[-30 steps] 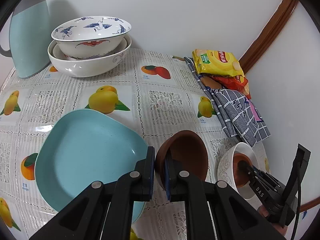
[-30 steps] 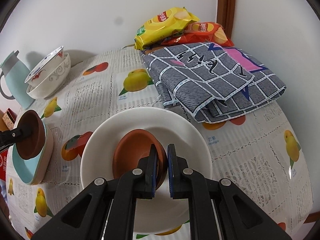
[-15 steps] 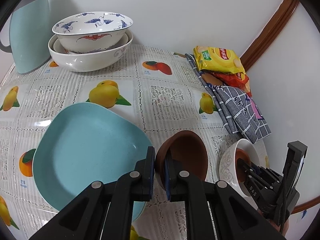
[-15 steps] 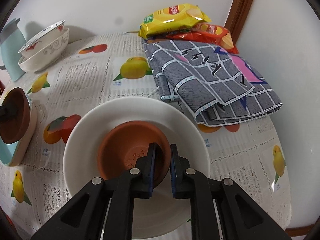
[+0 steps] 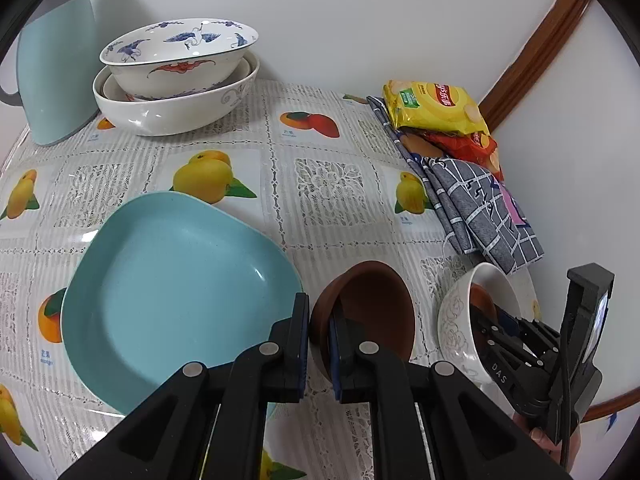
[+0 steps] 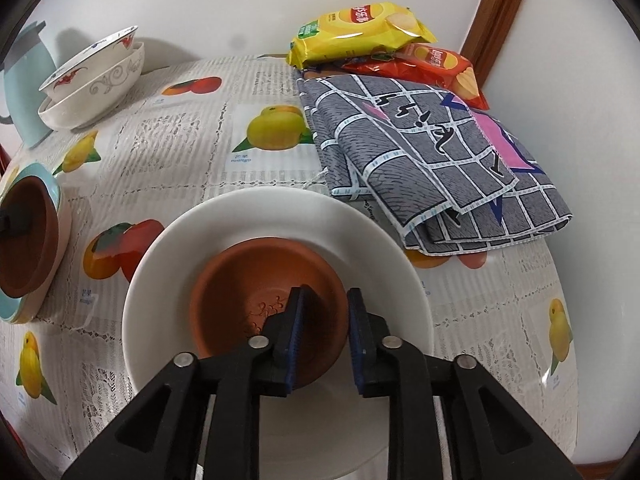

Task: Organize plates and bowls
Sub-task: 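Lower the brown bowl into the white bowl and open the right tool, then carry the held brown bowl with the left tool over the white bowl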

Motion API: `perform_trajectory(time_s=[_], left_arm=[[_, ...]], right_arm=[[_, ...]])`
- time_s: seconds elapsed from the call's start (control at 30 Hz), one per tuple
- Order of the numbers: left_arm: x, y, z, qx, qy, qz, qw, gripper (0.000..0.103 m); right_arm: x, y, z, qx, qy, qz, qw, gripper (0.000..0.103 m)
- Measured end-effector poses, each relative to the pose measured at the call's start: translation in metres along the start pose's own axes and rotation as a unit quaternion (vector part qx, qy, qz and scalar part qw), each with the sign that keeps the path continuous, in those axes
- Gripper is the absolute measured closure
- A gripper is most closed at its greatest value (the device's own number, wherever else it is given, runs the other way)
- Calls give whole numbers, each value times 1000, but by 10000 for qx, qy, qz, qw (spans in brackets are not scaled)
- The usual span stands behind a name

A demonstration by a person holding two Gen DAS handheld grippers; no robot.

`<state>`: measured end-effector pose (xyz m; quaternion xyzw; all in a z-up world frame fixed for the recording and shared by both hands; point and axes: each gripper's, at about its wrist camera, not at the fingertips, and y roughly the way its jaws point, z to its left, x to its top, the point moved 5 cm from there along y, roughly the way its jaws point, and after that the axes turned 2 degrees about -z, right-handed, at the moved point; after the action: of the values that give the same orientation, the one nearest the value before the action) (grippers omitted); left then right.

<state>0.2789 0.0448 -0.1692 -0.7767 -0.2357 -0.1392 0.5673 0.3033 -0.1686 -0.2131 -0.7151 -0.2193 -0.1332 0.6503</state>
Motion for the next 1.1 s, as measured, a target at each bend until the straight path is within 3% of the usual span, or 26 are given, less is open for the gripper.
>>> perform_trajectory(time_s=[0.2,0.53,0.7,1.1], left_arm=[[-3,-9,-6,-16,70,-29,10000,94],[-9,-28,-27,-1,262,-136,9996,94],[-14,-38,-44,0,435,-178,9989,94],[-29,-55,-89,90,726,-295,9969,94]], right_arm=[[0,-9,0,79,57,-91,9999,59],[-7,-49,-11,241,201,-483,9983,59],[-19,-73,-19,834,418,-625,9937,58],[-62,-110,-77,389,1021,-825,9906,58]])
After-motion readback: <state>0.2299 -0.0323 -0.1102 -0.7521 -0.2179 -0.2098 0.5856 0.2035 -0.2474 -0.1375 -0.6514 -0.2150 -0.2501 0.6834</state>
